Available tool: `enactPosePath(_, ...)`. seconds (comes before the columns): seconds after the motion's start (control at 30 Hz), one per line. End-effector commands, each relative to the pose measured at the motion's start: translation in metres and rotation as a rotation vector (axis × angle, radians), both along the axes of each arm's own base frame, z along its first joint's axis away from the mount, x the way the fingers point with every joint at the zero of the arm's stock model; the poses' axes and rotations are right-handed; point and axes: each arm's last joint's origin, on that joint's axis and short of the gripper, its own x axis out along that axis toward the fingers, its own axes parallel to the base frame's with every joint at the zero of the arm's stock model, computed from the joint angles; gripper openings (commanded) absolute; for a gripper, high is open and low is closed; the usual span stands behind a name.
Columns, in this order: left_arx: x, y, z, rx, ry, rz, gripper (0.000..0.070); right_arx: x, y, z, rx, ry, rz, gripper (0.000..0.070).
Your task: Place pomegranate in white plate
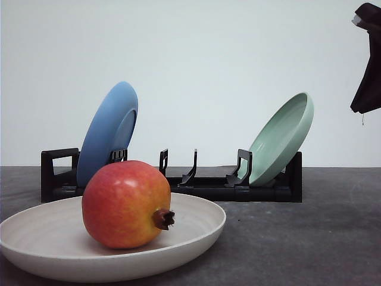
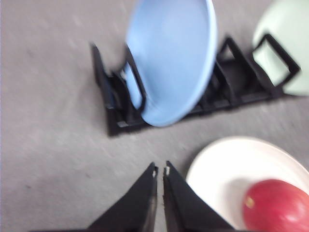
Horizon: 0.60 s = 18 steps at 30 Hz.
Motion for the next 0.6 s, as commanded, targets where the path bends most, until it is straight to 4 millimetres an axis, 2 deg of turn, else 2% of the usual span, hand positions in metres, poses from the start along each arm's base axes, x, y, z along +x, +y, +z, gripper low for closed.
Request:
enactPosePath(0.0, -0.003, 0.003, -0.007, 0.024, -0.041, 0.002, 0.0000, 0.001, 0.001, 0.001, 0.002, -0.008, 0.000, 0.0045)
enactPosePath(0.27, -0.022, 0.019, -0.051, -0.007, -0.201, 0.122, 0.0000, 0.001, 0.001, 0.001, 0.002, -0.008, 0.000, 0.0045)
enactPosePath(0.57, -0.029, 0.030, -0.093, -0.030, -0.308, 0.331, 0.0000, 0.001, 0.001, 0.001, 0.002, -0.008, 0.000, 0.0045)
